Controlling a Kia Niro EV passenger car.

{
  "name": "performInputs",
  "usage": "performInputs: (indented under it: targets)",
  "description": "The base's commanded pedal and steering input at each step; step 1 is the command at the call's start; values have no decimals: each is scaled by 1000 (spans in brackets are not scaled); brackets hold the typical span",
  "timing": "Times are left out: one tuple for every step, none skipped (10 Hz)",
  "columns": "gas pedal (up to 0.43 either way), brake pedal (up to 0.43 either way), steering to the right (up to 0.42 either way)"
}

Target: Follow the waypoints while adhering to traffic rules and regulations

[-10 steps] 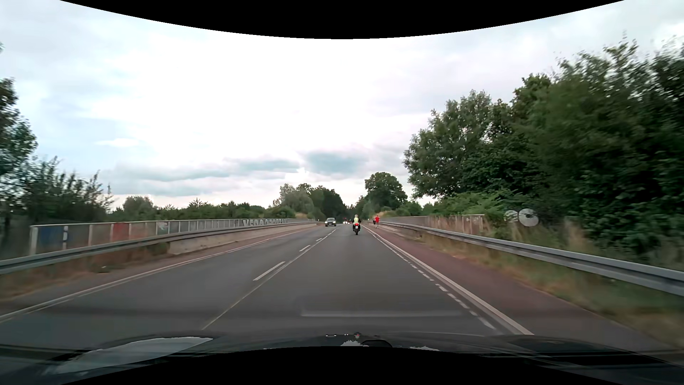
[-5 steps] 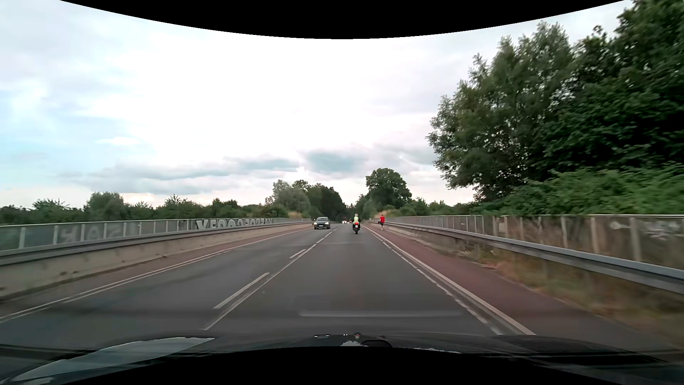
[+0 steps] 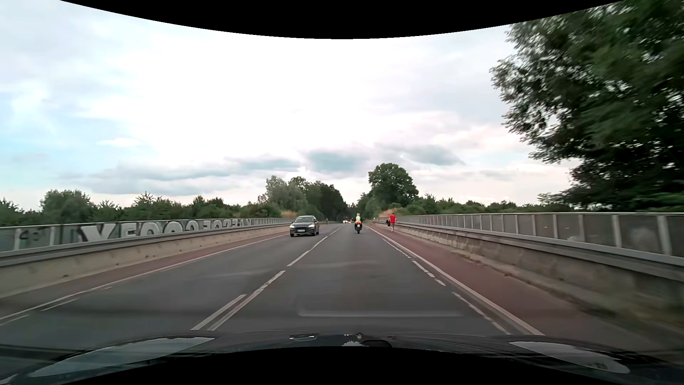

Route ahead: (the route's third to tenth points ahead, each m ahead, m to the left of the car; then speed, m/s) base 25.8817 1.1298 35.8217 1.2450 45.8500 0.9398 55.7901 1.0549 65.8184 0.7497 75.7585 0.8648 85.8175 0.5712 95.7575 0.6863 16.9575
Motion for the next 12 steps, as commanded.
performInputs:
  targets:
    - [189,0,0]
    - [177,0,0]
    - [157,0,1]
    - [157,0,2]
    - [157,0,3]
    - [157,0,2]
    - [157,0,3]
    - [157,0,2]
    - [157,0,0]
    - [157,0,-3]
    - [157,0,-2]
    - [157,0,0]
